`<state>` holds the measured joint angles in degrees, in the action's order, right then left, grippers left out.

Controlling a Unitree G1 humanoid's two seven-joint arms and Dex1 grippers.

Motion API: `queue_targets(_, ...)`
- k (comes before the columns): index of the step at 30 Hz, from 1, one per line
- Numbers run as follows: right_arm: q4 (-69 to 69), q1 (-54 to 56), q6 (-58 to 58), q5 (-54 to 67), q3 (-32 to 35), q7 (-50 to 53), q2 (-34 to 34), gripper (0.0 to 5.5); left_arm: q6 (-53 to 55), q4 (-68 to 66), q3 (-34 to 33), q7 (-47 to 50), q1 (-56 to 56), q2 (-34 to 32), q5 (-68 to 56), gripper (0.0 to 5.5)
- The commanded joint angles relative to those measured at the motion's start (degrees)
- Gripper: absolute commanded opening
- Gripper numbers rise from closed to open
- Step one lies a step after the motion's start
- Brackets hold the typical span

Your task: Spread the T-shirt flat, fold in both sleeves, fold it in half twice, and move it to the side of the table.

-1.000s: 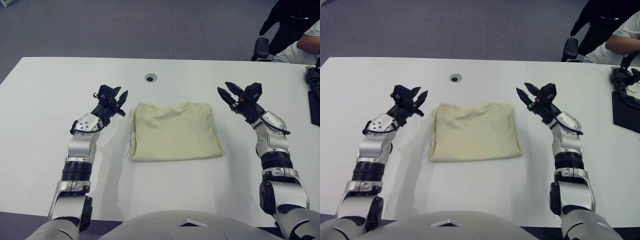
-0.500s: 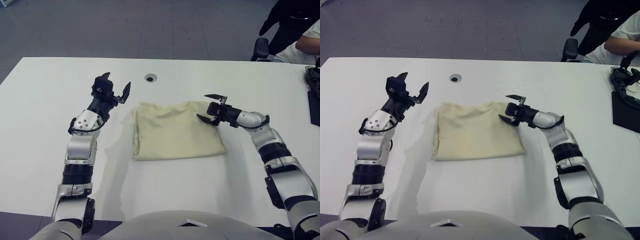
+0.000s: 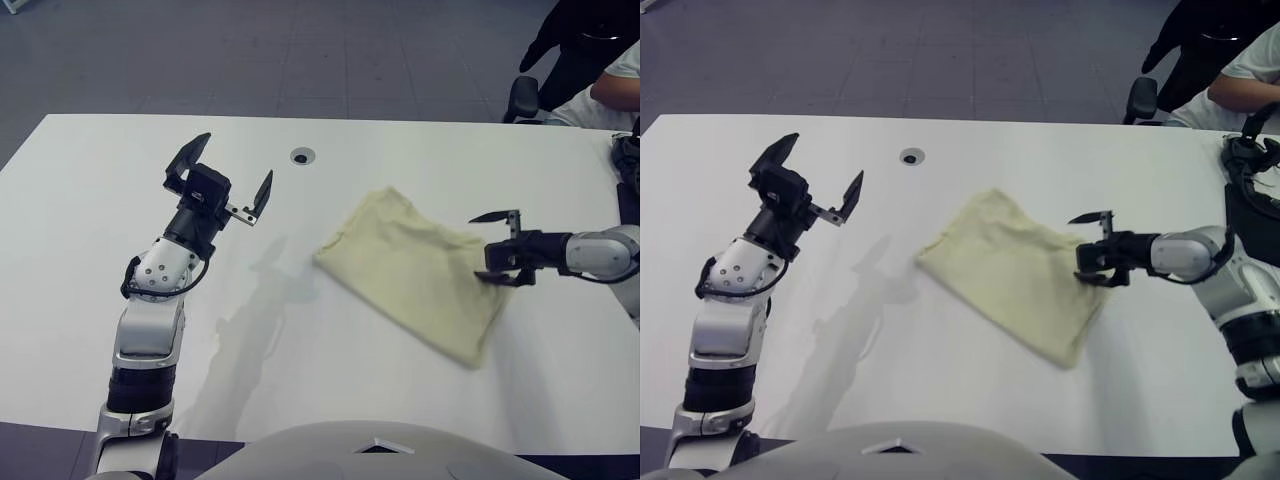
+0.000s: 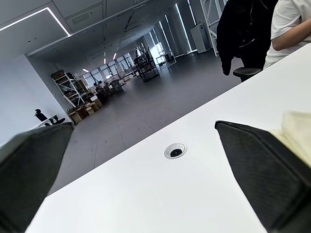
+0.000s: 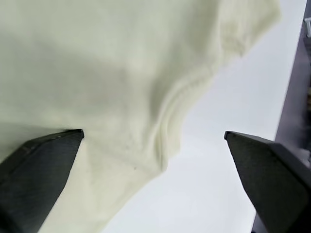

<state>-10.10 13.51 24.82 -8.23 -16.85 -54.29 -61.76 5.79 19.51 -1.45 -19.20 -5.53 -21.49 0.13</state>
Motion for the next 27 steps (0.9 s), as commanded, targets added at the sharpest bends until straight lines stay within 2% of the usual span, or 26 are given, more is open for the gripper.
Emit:
queue_targets(1, 11.52, -6.56, -3.44, 3.74, -3.02, -4.24, 2.78, 5.4, 0.81, 2.48, 2.14, -0.52, 1.24, -0.32, 1.57, 5.39)
queue_targets(8, 6.02, -6.12, 1.99, -4.02, -7.6, 4.85, 15.74, 5.4, 1.26, 2.34, 3.01, -0.66, 2.03, -0.14, 1.42, 5.39)
queue_targets(16, 7.21, -4.06, 5.41, -0.62, -5.78, 9.28, 21.93, 5.4, 0.71, 1.44, 4.04, -0.75, 2.48, -0.39, 1.77, 5.39)
queue_targets(21, 11.25, -2.84, 4.52, 8.56, -0.06, 11.76, 25.46, 5.4, -1.81, 2.65, 1.28, -1.88, 3.1, -3.01, 1.54, 5.39)
queue_targets(25, 15.85, -4.32, 4.35, 15.7, 4.82, 13.51, 27.09, 5.4, -14.76, 5.63, -0.43, -5.77, 8.81, -8.91, 3.89, 5.39)
queue_targets(27, 17.53, -6.62, 4.93, 17.2, 7.06, 12.84, 25.51, 5.4, -19.79, 7.05, -3.12, -7.9, 13.19, -11.73, 3.37, 5.39)
